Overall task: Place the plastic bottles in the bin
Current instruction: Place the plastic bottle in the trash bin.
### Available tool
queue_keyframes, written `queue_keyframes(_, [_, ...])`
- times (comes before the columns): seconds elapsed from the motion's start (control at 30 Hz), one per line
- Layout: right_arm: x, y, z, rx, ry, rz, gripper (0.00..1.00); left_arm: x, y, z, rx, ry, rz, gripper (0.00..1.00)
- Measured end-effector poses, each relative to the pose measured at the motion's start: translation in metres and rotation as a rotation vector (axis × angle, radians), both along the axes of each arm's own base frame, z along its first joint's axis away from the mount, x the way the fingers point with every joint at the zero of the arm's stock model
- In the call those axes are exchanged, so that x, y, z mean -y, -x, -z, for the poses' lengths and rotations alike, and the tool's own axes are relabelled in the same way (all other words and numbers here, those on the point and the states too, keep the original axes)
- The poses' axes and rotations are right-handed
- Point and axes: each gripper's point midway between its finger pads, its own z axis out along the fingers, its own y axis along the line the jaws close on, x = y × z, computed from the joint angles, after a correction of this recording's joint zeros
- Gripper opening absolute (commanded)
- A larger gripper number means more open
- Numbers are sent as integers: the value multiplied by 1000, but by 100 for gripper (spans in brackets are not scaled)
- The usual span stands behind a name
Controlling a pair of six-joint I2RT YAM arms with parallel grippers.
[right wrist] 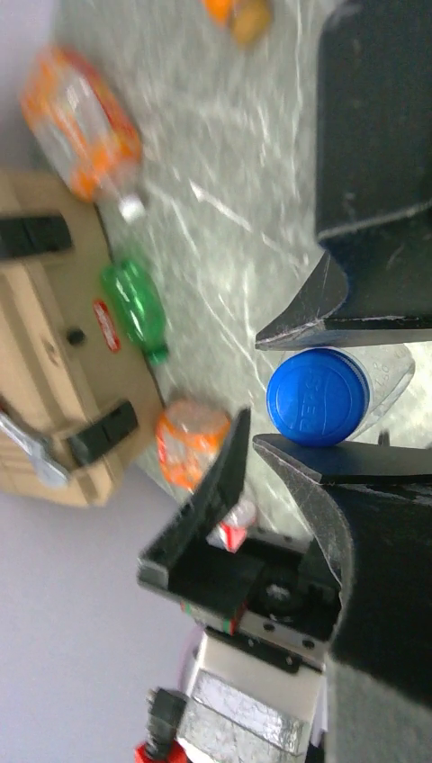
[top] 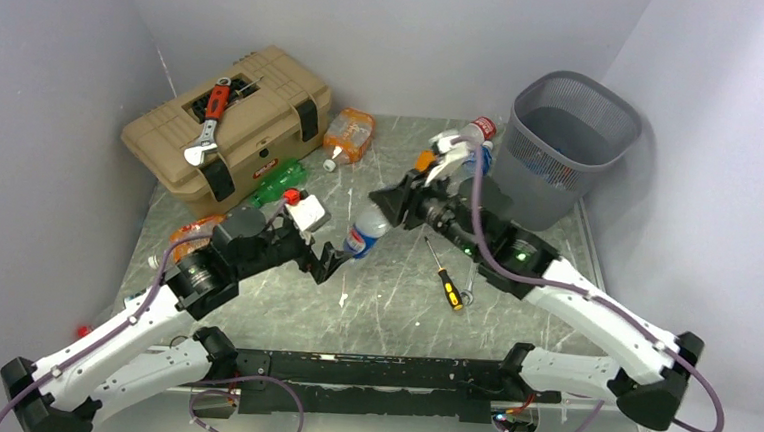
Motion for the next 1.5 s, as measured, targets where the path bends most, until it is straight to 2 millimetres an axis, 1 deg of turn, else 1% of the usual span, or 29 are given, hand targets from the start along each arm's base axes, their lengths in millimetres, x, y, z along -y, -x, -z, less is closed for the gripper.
queue_keyframes(0.03, [12, -3, -8, 22, 29, 42, 0, -1, 0, -5, 13, 14, -4, 99])
queue_keyframes(0.07, [25, -5, -22, 56, 47, 87, 0, -3, 1, -11, 33, 33, -10, 100])
queue_keyframes(0.1, [38, -7, -42, 96, 56, 131, 0, -5, 2, -18, 53, 53, -13, 100])
queue_keyframes(0.13, [53, -9, -65, 144, 57, 181, 0, -8, 3, -25, 78, 74, -18, 100])
queue_keyframes(0.17, [69, -9, -94, 200, 44, 235, 0, -10, 4, -32, 97, 92, -25, 99])
queue_keyframes(0.23, [110, -7, -156, 322, -2, 365, 0, -16, 5, -44, 133, 124, -47, 99])
queue_keyframes(0.27, [134, -4, -185, 377, -29, 441, 0, -19, 4, -50, 151, 139, -61, 100])
queue_keyframes(0.3, [155, -2, -204, 416, -43, 512, 0, -20, 3, -53, 159, 146, -70, 100])
queue_keyframes(0.37, [201, 3, -238, 490, -66, 678, 0, -21, -1, -52, 159, 143, -90, 100])
queue_keyframes(0.43, [234, 3, -256, 530, -70, 818, 0, -20, -6, -46, 146, 126, -106, 100])
queue_keyframes(0.47, [246, 0, -259, 540, -55, 886, 0, -20, -8, -44, 141, 119, -112, 99])
queue_keyframes(0.53, [259, -16, -259, 539, 1, 995, 0, -20, -11, -38, 128, 102, -128, 100])
queue_keyframes(0.6, [264, -41, -254, 531, 69, 1085, 0, -22, -13, -35, 120, 91, -139, 99])
queue_keyframes(0.7, [277, -85, -237, 512, 183, 1217, 0, -26, -14, -38, 131, 97, -161, 100])
queue_keyframes(0.77, [292, -115, -217, 489, 257, 1298, 0, -29, -16, -38, 134, 95, -184, 99])
queue_keyframes(0.8, [308, -132, -203, 463, 300, 1347, 0, -30, -19, -36, 131, 87, -201, 99])
queue_keyframes(0.83, [320, -140, -195, 444, 313, 1377, 0, -32, -22, -35, 128, 80, -219, 99])
queue_keyframes(0.9, [363, -160, -178, 388, 302, 1470, 0, -36, -27, -31, 122, 63, -257, 100])
queue_keyframes(0.97, [404, -170, -162, 335, 254, 1542, 0, -39, -31, -25, 112, 42, -285, 99])
queue_keyframes(1.03, [440, -176, -148, 289, 173, 1586, 0, -42, -33, -23, 110, 33, -301, 100])
queue_keyframes(1.07, [453, -178, -141, 271, 132, 1595, 0, -43, -33, -23, 111, 33, -309, 100])
queue_keyframes(1.13, [468, -181, -129, 239, 72, 1599, 0, -45, -34, -24, 115, 33, -319, 99])
queue_keyframes(1.2, [467, -192, -121, 217, 25, 1561, 0, -47, -35, -24, 116, 30, -335, 99])
queue_keyframes(1.3, [456, -211, -108, 183, -2, 1494, 0, -51, -38, -21, 114, 17, -359, 99])
queue_keyframes(1.33, [451, -220, -99, 160, -3, 1471, 0, -52, -39, -20, 112, 9, -369, 99])
queue_keyframes(1.37, [450, -223, -94, 147, -2, 1461, 3, -53, -40, -18, 110, 3, -375, 100])
queue_keyframes(1.4, [448, -229, -84, 126, 7, 1451, 12, -54, -40, -17, 108, -4, -381, 100])
queue_keyframes(1.47, [447, -235, -66, 84, 25, 1440, 42, -56, -41, -15, 107, -14, -391, 99])
queue_keyframes(1.5, [447, -238, -58, 66, 35, 1434, 55, -57, -42, -15, 107, -17, -394, 99])
